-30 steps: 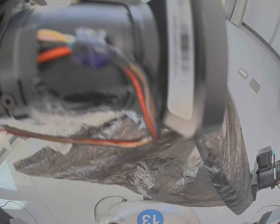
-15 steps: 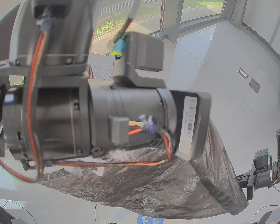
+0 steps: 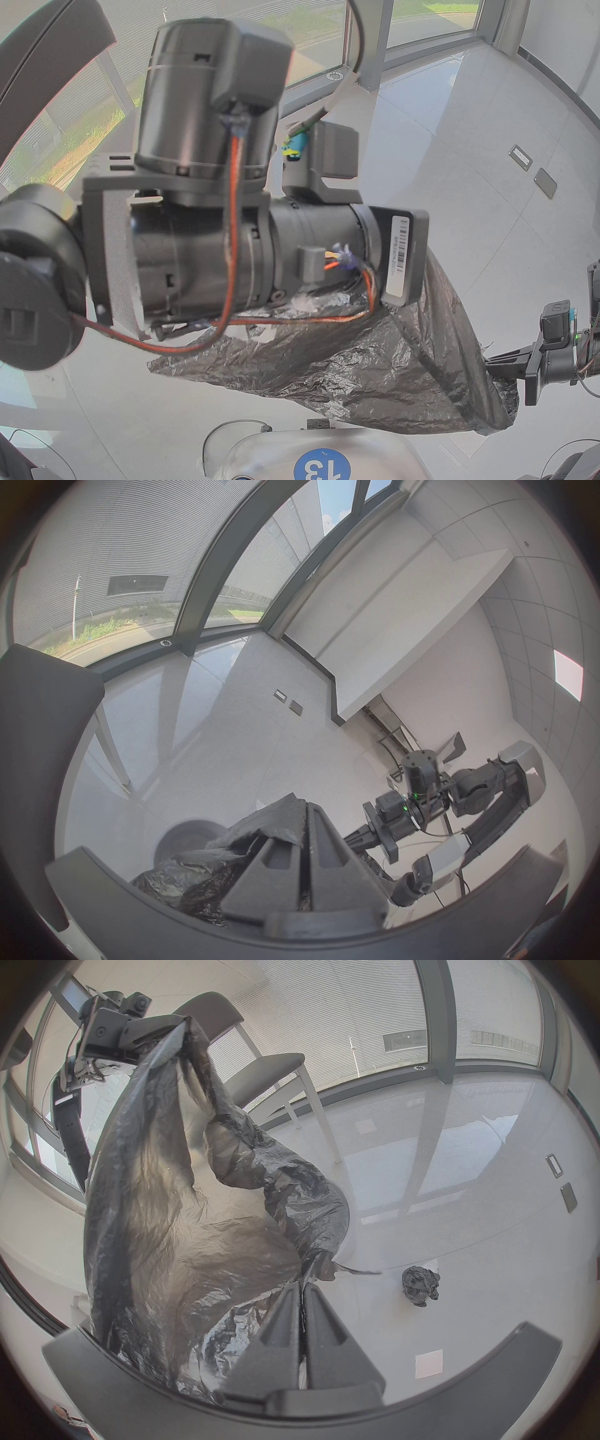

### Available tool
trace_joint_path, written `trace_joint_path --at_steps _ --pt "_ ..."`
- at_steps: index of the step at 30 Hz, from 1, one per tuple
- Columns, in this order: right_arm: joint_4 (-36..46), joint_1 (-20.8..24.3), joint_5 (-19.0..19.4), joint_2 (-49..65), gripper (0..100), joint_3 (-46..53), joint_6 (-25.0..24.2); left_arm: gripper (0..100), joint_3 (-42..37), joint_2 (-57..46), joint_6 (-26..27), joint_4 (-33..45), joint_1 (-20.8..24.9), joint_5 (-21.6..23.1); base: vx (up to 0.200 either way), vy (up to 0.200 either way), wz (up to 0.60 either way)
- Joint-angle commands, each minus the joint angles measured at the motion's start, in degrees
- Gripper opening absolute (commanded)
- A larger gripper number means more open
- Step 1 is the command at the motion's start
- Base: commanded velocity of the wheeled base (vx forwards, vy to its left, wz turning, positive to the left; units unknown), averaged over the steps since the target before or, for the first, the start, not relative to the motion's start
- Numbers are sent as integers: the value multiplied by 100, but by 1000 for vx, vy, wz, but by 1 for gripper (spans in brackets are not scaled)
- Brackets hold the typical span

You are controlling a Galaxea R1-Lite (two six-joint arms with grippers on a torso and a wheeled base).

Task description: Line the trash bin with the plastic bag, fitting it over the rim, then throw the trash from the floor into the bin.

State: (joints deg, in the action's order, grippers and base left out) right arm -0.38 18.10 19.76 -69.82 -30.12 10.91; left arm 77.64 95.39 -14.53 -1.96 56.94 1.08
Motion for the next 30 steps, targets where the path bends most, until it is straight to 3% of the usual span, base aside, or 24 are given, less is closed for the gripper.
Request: trace_joint_path --at_steps 1,13,25,30 --pt "-50 -52 1 -85 0 6 8 0 23 419 12 -287 -201 15 0 0 0" --pt "-59 -219 1 -102 0 50 69 0 348 1175 -6 -814 -500 375 0 0 0" --pt "-59 -501 -139 328 0 77 588 0 462 1702 -94 -1166 -641 489 0 0 0" --pt "-59 -501 -139 434 0 68 825 0 506 2071 -322 -1781 -702 516 0 0 0"
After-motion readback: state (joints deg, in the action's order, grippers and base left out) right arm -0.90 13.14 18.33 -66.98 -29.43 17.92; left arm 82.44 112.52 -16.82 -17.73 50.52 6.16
